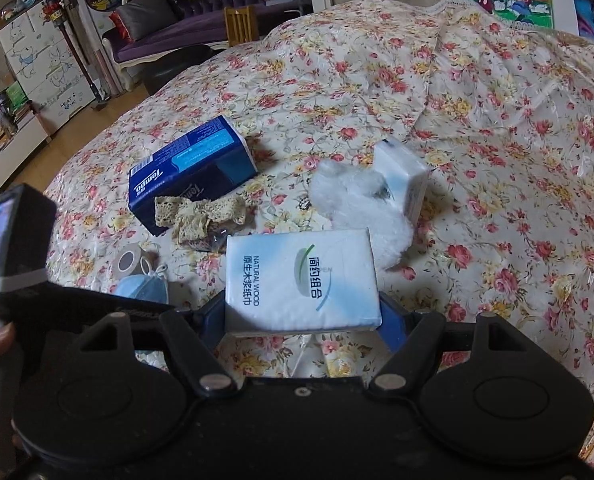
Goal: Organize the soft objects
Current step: 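Carry the blue mask with the left tool and tissue pack with the right tool to the gold tray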
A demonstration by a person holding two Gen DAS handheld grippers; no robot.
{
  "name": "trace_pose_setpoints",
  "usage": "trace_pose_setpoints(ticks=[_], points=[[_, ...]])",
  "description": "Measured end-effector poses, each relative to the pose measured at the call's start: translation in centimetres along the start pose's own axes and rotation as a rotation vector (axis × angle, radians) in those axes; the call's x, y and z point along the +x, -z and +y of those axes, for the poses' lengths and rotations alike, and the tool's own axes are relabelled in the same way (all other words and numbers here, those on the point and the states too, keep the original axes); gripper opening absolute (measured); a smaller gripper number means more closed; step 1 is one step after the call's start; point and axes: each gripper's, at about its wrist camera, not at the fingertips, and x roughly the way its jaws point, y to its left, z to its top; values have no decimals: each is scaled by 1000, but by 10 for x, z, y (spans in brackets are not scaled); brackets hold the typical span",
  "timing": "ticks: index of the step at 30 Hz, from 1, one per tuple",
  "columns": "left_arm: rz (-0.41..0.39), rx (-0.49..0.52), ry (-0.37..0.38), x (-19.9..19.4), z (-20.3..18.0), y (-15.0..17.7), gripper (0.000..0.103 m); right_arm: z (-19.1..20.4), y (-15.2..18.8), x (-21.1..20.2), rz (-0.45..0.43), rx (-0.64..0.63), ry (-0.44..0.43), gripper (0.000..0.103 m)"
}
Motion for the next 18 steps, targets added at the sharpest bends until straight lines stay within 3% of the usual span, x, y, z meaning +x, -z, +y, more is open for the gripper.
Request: trace_pose_setpoints(ticks=[6,18], points=[[-13,-45,74,-11,10,1,48,11,3,-7,-2,-27,-7,74],[-169,-123,40,-96,63,19,47,63,10,-41,-40,-129,-62,74]])
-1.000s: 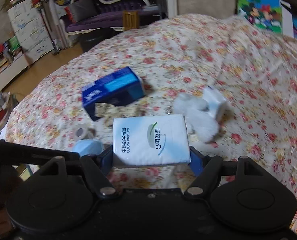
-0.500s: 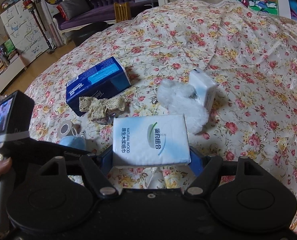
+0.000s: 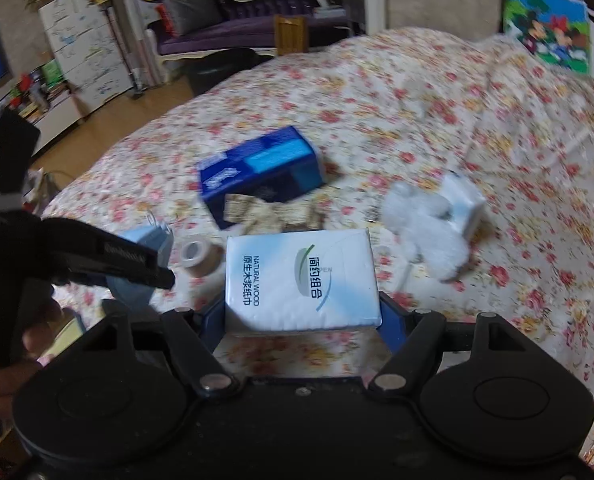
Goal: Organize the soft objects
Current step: 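Carry the blue mask with the left tool and tissue pack with the right tool to the gold tray, then open the left tool to drop the mask while the right tool releases the tissue pack into the tray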
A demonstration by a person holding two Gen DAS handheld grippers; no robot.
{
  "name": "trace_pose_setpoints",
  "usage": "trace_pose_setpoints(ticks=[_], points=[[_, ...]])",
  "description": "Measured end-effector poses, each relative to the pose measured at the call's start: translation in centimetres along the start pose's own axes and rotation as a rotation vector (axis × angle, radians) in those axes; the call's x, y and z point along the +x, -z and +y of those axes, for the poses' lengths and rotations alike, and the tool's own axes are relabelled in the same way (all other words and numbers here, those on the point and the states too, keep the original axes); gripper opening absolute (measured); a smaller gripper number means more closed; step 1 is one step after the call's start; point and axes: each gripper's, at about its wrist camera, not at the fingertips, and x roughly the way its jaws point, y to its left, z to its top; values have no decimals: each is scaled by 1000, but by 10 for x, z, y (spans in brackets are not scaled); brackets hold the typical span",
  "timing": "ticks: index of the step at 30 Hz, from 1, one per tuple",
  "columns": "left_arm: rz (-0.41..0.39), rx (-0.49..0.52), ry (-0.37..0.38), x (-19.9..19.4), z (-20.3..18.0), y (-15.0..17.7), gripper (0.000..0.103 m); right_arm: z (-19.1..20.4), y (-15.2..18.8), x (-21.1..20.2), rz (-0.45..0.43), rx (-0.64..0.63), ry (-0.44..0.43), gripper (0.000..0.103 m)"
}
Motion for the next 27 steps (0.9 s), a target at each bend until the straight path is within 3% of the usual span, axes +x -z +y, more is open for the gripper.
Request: trace_pose_setpoints(ticks=[11,19,27], points=[[-50,-179,-127,-40,108,52,47,113,25,-14,37,-211,-141,74],[-42,-328,-165,-37,179,91,47,188,55,-18,82,-348,-202,74],[-35,-399,-212,-17,220,116,47,242,82,-7,145,-443,-207,74]])
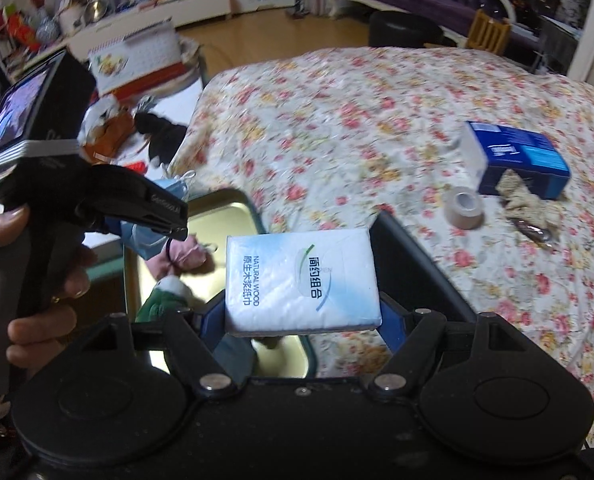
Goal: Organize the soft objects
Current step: 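Open the left tool to drop the mask while the right tool releases the tissue pack into the tray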
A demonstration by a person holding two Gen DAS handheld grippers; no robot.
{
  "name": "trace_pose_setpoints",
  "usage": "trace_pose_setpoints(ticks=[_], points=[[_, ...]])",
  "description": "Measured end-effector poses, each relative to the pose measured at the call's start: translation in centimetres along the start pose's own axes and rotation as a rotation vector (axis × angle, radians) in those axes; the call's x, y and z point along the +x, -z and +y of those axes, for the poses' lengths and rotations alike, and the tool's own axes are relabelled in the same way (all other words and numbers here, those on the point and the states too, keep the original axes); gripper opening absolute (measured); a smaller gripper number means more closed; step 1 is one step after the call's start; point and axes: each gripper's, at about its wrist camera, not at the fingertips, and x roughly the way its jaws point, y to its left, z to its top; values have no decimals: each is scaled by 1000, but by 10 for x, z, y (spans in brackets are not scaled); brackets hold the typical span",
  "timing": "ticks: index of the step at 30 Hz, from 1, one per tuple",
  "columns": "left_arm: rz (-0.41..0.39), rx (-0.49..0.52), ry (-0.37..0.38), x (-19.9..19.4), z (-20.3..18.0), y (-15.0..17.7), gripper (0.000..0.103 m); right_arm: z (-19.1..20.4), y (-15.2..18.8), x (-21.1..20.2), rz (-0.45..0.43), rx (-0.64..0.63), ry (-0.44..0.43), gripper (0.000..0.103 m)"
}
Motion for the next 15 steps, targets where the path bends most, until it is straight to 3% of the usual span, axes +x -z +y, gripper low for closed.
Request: trace_pose_setpoints(ticks=[7,11,15], points=[[23,-60,-28,32,25,4,48,15,-3,29,58,-33,5,74],[74,-85,-60,53,36,3,48,17,-6,51,97,-36,12,74],[65,-103,-66,52,43,-3,50,19,-10,70,141,-29,-4,74]])
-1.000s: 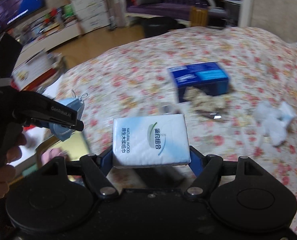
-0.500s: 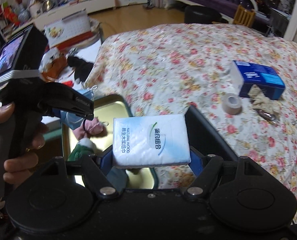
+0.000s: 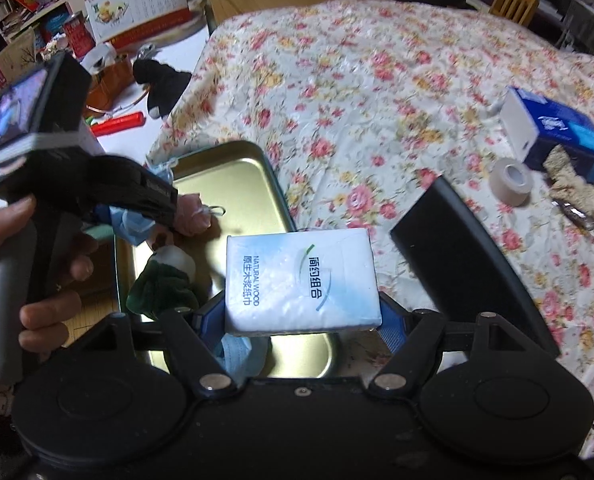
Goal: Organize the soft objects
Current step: 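Open the left tool to drop the mask while the right tool releases the tissue pack into the tray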
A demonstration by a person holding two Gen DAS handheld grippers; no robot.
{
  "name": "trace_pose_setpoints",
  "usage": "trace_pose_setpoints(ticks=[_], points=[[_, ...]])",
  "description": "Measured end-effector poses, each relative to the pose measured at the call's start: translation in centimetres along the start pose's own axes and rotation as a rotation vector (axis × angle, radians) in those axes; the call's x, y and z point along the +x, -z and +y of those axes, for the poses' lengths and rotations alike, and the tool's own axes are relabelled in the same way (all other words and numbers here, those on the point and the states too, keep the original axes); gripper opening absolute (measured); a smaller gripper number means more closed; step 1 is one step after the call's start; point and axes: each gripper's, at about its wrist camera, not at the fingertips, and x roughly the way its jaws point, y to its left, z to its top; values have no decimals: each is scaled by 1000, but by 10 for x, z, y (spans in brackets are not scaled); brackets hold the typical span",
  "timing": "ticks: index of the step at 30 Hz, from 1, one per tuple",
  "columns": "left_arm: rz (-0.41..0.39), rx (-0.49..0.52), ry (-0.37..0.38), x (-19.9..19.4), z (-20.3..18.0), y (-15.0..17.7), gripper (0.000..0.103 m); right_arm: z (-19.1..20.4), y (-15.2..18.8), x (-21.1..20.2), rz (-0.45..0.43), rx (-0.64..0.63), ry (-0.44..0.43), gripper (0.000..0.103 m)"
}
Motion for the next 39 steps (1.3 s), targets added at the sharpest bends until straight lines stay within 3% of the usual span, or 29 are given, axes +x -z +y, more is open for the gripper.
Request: trace_pose_setpoints(ticks=[5,9,14,29,39], points=[[-19,-13,-14,-3,0,-5,50,7,-8,14,15,-27,-16,74],[-23,-20,8,-3,0,-7,64,11,-17,18,13,-39,-33,74],[-49,-32,-11,-6,1,-9,72,15,-24,22,7,-50,-45,74],[-31,-45,-4,-1,2,-9,73,29,-46,46,-10,-65,-76,77],[-25,-31,-9,-1,2,-7,74,22,-37,48,17,-56,-54,77]])
